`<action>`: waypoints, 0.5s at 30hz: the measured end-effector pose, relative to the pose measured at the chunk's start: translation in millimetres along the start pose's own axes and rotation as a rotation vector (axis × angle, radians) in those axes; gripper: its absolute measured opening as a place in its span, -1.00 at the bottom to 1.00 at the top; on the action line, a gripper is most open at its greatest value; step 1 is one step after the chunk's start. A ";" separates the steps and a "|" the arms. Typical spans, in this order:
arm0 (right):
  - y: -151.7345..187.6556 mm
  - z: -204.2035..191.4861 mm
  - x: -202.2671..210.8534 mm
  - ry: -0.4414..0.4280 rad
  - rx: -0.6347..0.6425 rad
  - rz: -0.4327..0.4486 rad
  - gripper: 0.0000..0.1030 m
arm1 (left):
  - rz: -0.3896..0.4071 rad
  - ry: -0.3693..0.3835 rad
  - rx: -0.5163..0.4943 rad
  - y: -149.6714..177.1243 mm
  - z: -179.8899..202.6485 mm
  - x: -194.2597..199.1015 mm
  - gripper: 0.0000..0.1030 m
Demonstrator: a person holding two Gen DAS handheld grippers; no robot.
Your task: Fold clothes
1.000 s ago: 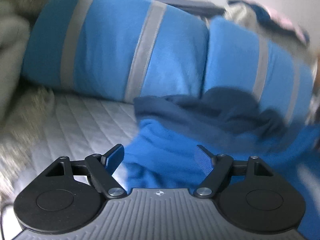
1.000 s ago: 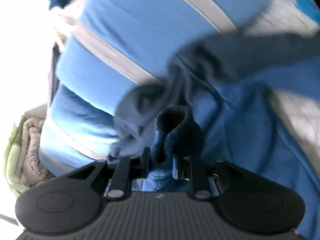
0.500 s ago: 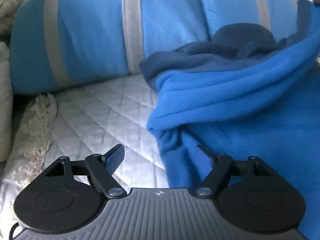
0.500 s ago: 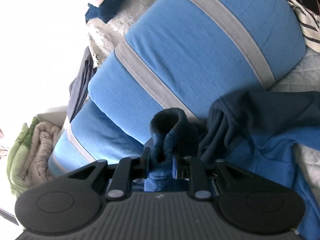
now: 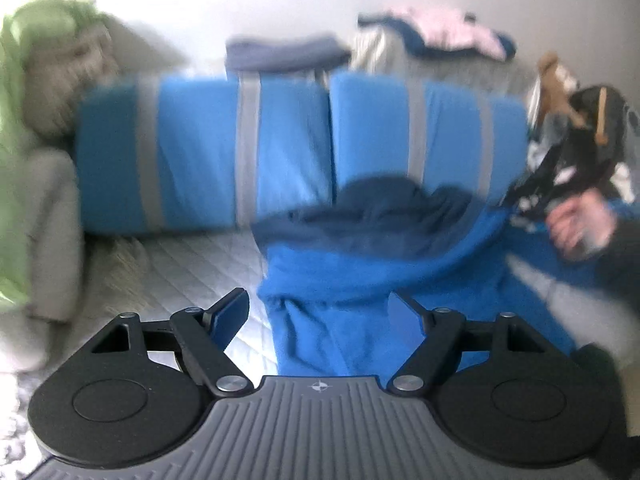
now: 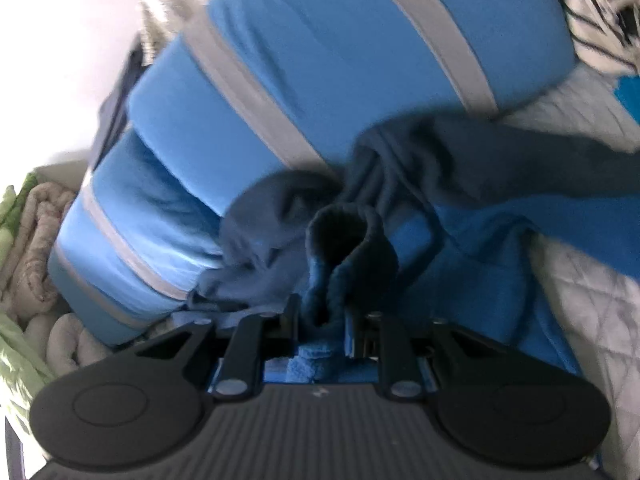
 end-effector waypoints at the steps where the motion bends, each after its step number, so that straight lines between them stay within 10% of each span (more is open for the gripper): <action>1: 1.8 5.8 -2.6 0.006 -0.009 -0.005 -0.60 | 0.013 -0.007 0.001 -15.7 1.6 19.2 0.49; 15: -12.1 12.3 -1.6 -0.025 -0.106 -0.042 -0.60 | 0.120 0.055 0.197 -197.4 25.7 103.2 0.49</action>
Point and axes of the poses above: each gripper's, at about its wrist camera, not at the fingertips, and x roughly against the way its jaws point, z to its right, y to its underside, the point moved 5 cm from there along -x, roughly the way its jaws point, and after that the axes turned 13 degrees about z, right-handed, at the moved point
